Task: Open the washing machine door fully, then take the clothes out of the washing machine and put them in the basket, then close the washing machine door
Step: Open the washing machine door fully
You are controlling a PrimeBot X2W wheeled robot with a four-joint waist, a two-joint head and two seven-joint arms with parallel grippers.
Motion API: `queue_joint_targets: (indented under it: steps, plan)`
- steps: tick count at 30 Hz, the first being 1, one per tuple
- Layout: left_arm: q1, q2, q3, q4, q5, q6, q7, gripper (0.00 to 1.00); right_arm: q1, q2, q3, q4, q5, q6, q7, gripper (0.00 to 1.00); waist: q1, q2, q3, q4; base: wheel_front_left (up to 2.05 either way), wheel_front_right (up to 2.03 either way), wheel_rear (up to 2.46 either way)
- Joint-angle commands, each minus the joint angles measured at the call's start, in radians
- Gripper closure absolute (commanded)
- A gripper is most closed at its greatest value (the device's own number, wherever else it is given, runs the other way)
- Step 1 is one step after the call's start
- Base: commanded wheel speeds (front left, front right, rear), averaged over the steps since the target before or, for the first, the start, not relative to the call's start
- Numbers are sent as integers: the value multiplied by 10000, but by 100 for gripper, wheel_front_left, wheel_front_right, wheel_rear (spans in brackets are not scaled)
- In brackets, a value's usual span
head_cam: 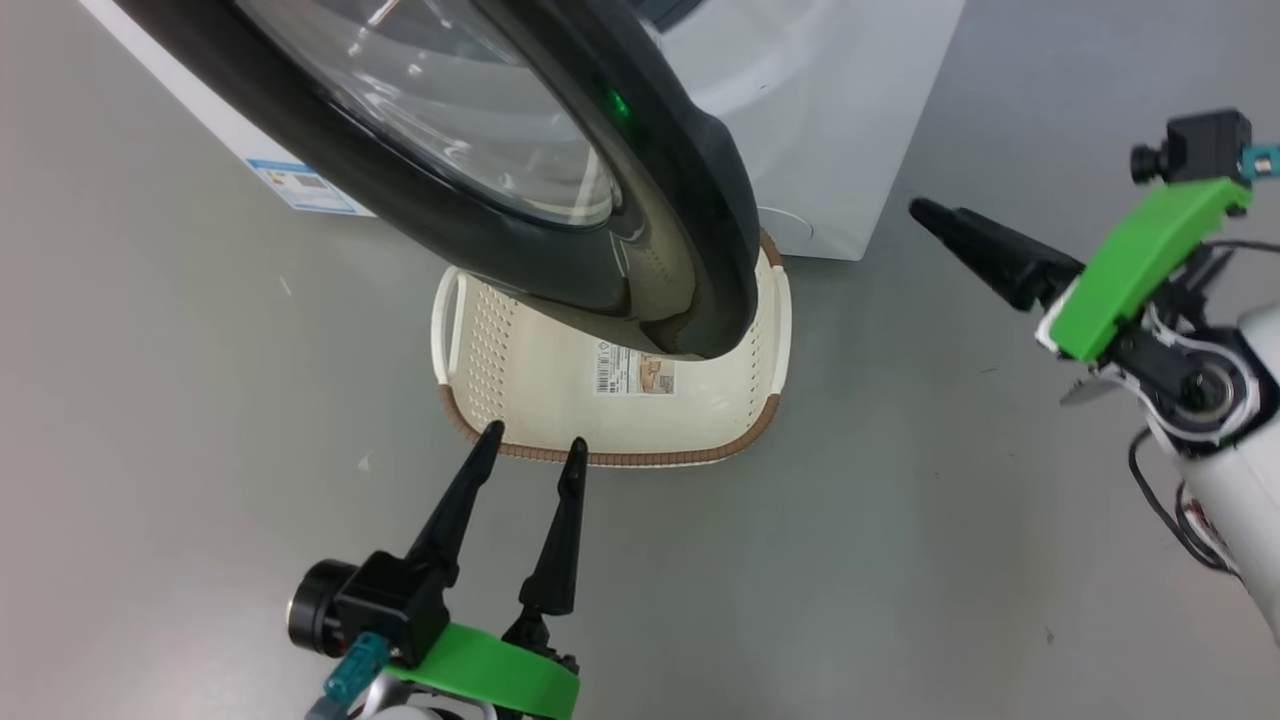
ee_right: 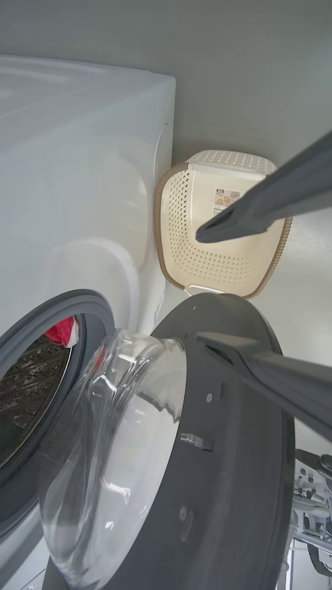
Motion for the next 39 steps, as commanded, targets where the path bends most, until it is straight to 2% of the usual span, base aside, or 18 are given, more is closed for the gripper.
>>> queue_joint_targets:
  steps: [1, 6, 16, 21, 25, 28, 39]
  plan:
    - [-88, 112, 386, -184, 85, -73, -120, 0, 426, -250, 202, -395, -308, 67, -464, 0, 0, 0, -18, -58, 0, 0, 0]
    - [-30, 112, 553, -150, 108, -81, -120, 0, 1121, -695, 661, -757, -830, 67, -1806, 0, 0, 0, -68, -160, 0, 0, 0]
    - [78, 112, 803, -57, 168, -86, -120, 0, 1820, -1596, 2312, -868, -2376, 67, -4620, 0, 0, 0, -238, -281, 0, 0, 0]
    - [167, 112, 871, -57, 186, -81, -120, 0, 2037, -1679, 2732, -638, -2670, 67, -5969, 0, 0, 0, -320, -309, 0, 0, 0]
    - [209, 112, 903, -72, 187, -77, -120, 0, 2178, -1685, 2816, -490, -3132, 67, -6408, 0, 0, 0, -342, -325, 0, 0, 0]
    - [238, 112, 946, -82, 189, -77, -120, 0, 2354, -1569, 2436, -378, -3886, 67, -6522, 0, 0, 0, -342, -351, 0, 0, 0]
    - [286, 112, 984, -49, 219, -93, -120, 0, 4218, -98, -1133, -1140, -7217, 67, -6534, 0, 0, 0, -391, -365, 0, 0, 0]
